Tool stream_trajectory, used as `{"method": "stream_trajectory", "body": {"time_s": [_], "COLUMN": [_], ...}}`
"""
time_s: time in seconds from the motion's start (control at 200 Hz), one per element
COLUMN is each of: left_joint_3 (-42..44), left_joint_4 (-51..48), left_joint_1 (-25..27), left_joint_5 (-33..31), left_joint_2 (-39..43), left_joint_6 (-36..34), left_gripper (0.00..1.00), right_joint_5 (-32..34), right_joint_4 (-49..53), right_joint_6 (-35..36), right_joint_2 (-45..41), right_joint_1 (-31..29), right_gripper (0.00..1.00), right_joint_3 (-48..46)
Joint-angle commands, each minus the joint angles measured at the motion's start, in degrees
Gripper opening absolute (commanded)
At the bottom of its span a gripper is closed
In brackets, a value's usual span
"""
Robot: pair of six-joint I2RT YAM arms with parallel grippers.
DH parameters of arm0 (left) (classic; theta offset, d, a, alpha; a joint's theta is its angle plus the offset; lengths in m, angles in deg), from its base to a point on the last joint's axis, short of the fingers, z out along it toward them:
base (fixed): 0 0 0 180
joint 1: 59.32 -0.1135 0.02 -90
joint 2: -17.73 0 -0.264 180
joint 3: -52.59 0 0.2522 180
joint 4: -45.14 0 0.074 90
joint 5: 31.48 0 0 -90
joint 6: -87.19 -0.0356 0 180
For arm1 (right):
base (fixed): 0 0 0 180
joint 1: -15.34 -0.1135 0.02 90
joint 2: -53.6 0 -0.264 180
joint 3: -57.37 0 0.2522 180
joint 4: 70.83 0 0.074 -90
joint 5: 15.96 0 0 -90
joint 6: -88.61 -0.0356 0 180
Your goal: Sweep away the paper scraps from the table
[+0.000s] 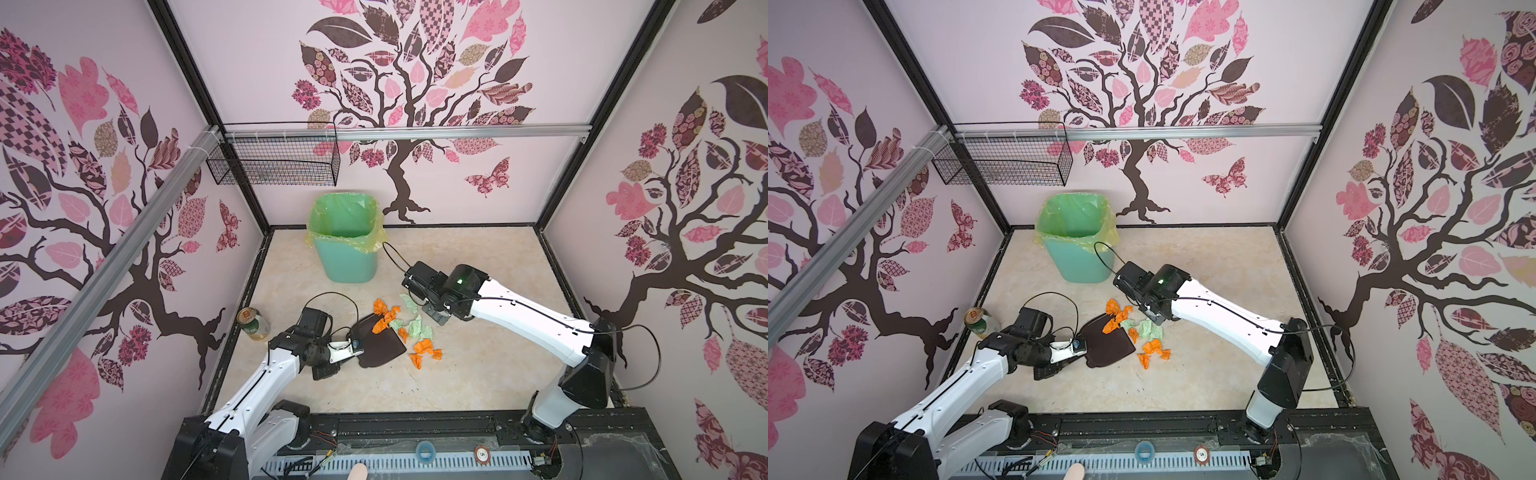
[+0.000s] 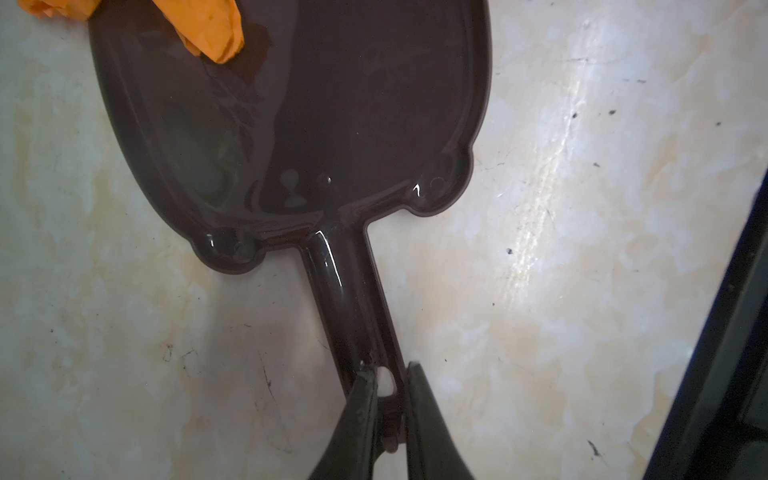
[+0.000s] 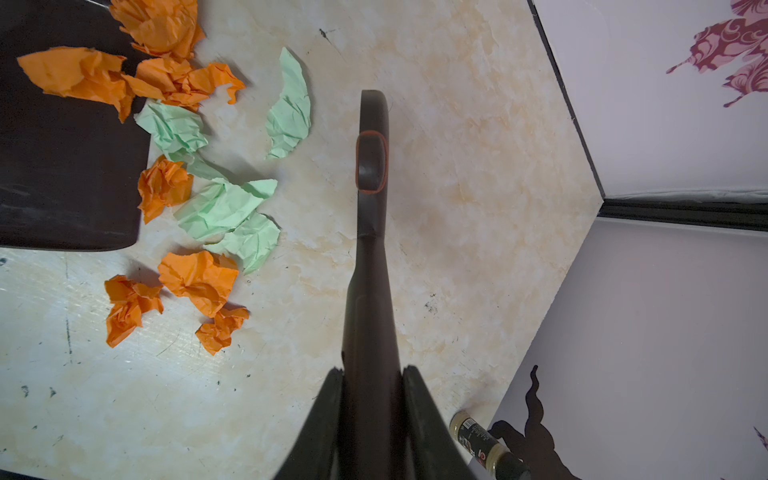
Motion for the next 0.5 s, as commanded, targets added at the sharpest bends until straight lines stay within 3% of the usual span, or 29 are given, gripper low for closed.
{"method": "stream_trajectory", "body": {"time_s": [0.0,0.165,0.495], "left_joint_3": [1.0,1.2,3.0], "left_joint_4": [0.3,1.7,4.0], "left_joint_1": [-0.1,-0.1,1.5], "left_joint_5": [-0.2,-0.1,-1.5], "left_joint_2": [-1.4,-3.3,-5.2], "left_joint_6": [-0.6,-0.7,-0.5], "left_gripper": [0.21,0.22,0.16], "right_joint_5": [0.7,0.8,0.7], "right_joint_4": [-0.5,-0.5,-0.9], "right_joint_6": [0.0,0.0,0.1], "right_joint_2": [-2.6,-2.7,-3.0], "right_joint_1": [0.3,0.3,0.7], "right_gripper": [0.00,0.00,0.00], "right_joint_3": [0.0,-0.2,-1.3]}}
